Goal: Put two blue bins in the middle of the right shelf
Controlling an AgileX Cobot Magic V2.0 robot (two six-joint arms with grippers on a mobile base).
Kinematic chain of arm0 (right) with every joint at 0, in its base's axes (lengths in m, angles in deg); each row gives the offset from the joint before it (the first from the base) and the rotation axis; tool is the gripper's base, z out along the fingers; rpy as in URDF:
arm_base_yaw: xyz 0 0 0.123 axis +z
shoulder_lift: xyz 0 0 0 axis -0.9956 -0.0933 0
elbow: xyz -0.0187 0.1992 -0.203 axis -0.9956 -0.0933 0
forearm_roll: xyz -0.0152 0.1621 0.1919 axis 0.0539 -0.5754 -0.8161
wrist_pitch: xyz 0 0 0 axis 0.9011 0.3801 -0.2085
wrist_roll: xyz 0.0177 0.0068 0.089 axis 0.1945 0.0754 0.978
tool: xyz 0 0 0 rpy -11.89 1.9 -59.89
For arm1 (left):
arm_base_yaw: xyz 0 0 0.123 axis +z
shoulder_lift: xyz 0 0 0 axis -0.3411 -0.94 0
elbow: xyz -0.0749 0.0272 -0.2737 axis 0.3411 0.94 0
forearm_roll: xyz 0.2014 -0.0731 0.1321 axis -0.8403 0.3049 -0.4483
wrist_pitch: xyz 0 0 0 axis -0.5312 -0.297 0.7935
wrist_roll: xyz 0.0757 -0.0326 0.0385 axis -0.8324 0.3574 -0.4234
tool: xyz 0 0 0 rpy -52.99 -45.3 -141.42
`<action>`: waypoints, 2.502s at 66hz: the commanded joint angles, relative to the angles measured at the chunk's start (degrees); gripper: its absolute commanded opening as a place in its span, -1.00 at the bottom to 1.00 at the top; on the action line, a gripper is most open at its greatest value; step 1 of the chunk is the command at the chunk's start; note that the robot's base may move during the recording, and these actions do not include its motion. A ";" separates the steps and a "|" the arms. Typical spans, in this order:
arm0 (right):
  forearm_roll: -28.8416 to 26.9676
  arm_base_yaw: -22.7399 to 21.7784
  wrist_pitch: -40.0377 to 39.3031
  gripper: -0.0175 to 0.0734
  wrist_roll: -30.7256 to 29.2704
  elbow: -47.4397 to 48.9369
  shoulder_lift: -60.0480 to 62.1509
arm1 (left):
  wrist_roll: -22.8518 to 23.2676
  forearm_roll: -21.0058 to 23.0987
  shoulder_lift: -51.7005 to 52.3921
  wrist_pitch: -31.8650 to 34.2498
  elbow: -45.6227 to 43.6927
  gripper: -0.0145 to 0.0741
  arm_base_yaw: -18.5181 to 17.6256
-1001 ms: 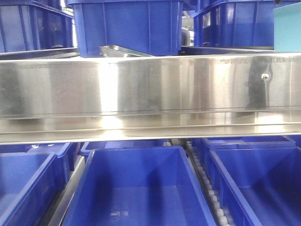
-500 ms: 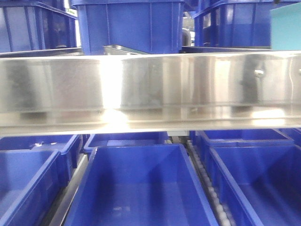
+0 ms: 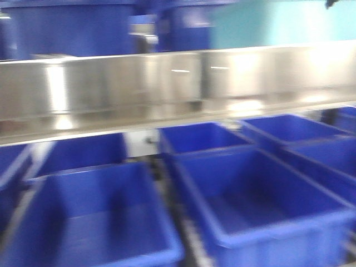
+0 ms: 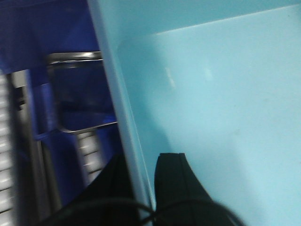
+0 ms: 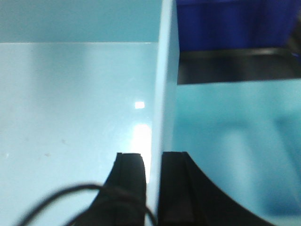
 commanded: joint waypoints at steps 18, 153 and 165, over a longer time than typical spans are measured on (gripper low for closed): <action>-3.77 0.32 -3.59 -0.95 -0.34 0.96 0.98 | -0.96 3.86 0.31 2.57 -0.48 -0.92 -0.96; -3.77 0.32 -3.59 -0.95 -0.34 0.96 0.98 | -0.96 3.73 0.31 2.57 -0.48 -0.92 -0.96; -3.77 0.32 -3.59 -0.95 -0.34 0.96 0.98 | -0.96 3.73 0.31 2.57 -0.48 -0.92 -0.96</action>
